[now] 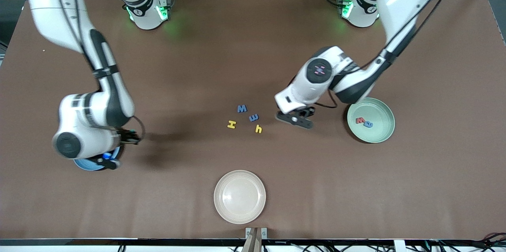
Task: Sort uppercase to blue plate, lowercase to green plate
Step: 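Drop the teal R on the blue plate while the left gripper returns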
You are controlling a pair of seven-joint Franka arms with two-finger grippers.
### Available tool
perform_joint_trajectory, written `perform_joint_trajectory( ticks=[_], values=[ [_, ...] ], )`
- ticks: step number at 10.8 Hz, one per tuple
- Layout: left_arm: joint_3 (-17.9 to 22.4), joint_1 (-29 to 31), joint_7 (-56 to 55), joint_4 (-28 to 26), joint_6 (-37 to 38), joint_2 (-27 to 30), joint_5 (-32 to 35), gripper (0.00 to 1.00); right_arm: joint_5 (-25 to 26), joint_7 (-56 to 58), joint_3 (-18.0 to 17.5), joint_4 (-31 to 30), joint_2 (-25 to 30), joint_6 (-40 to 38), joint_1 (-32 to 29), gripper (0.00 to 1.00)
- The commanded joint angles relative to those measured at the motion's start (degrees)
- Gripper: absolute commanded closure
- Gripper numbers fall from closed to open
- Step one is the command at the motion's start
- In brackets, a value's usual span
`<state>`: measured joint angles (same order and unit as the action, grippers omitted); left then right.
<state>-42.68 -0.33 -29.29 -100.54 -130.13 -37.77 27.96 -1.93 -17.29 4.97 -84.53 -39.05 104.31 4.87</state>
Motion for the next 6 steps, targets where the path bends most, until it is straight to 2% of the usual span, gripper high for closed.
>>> perform_joint_trajectory(
  ticks=[1, 5, 6],
  values=[
    [1.1, -3.5, 7.7, 2.4, 0.8, -1.2, 1.8, 0.48, 0.8, 14.1, -1.0, 1.0, -0.3, -1.0, -4.4, 1.0],
    [1.2, -8.4, 15.2, 6.1, -0.6, -4.8, 5.7, 0.48, 3.2, 39.6, -1.0, 1.1, -1.2, -0.3, -12.1, 1.0],
    [2.1, -10.8, 15.2, 7.6, -1.7, -6.0, 6.1, 0.46, 3.1, 42.3, -1.1, 1.1, -1.4, -0.3, -12.9, 0.25]
  ],
)
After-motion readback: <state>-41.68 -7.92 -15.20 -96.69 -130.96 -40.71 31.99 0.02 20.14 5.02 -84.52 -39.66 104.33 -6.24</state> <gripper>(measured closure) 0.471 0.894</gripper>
